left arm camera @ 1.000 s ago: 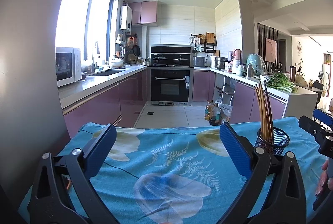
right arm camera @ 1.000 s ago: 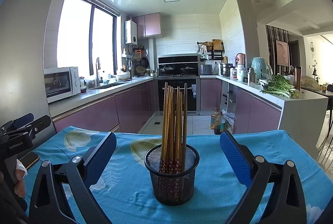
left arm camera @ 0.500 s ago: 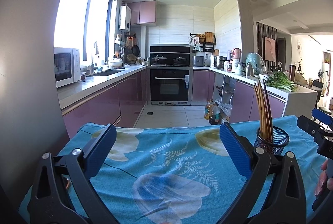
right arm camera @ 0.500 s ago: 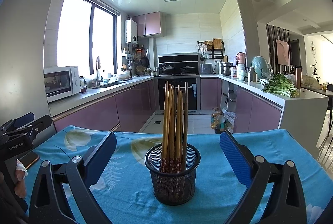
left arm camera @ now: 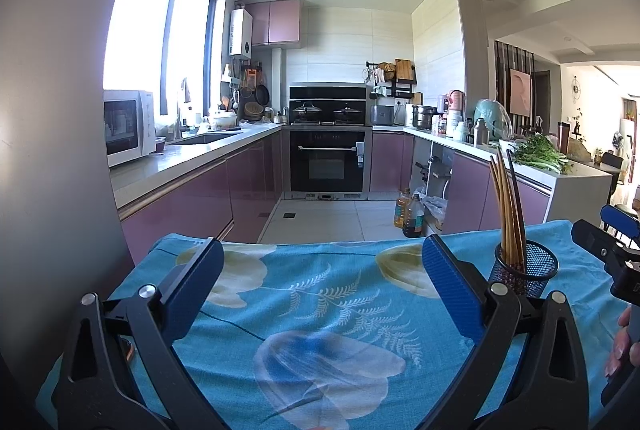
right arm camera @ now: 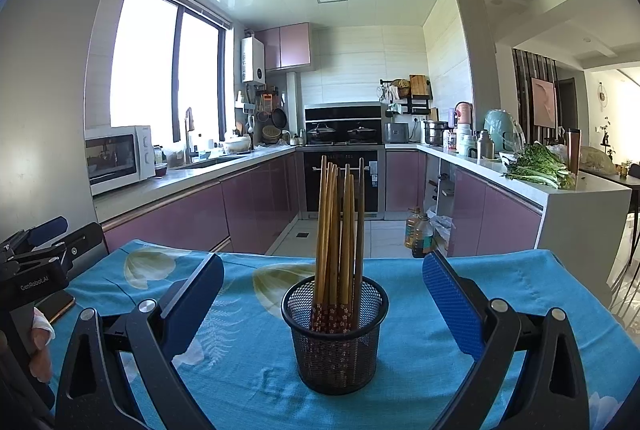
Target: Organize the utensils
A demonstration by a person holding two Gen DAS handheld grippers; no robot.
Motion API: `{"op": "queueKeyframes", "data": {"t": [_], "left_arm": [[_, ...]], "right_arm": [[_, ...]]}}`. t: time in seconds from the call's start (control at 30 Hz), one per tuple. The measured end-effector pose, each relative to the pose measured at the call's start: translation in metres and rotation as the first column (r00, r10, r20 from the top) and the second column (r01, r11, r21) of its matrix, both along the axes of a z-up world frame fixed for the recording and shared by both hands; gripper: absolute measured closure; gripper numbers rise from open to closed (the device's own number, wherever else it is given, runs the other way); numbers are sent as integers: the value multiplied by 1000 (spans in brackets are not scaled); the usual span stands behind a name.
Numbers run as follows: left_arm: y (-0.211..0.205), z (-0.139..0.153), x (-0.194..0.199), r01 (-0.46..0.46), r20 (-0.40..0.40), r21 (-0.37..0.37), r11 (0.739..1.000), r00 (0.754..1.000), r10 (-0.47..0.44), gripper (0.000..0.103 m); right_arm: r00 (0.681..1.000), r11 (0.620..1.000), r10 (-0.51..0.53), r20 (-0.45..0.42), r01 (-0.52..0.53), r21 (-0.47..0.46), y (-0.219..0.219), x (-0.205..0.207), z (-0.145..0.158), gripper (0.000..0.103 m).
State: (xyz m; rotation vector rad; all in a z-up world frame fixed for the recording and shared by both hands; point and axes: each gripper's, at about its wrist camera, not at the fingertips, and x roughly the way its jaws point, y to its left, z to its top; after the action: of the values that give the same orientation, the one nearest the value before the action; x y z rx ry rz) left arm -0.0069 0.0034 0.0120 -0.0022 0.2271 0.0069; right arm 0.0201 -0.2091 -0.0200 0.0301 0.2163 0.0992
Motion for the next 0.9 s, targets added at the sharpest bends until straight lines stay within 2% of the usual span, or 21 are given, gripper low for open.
{"op": "queueKeyframes", "data": {"t": [0.9], "left_arm": [[-2, -3, 0, -4, 1, 8, 1000, 1000, 4, 6]], "right_arm": [[1000, 1000, -1, 5, 1, -10, 4, -3, 0, 7]]}}
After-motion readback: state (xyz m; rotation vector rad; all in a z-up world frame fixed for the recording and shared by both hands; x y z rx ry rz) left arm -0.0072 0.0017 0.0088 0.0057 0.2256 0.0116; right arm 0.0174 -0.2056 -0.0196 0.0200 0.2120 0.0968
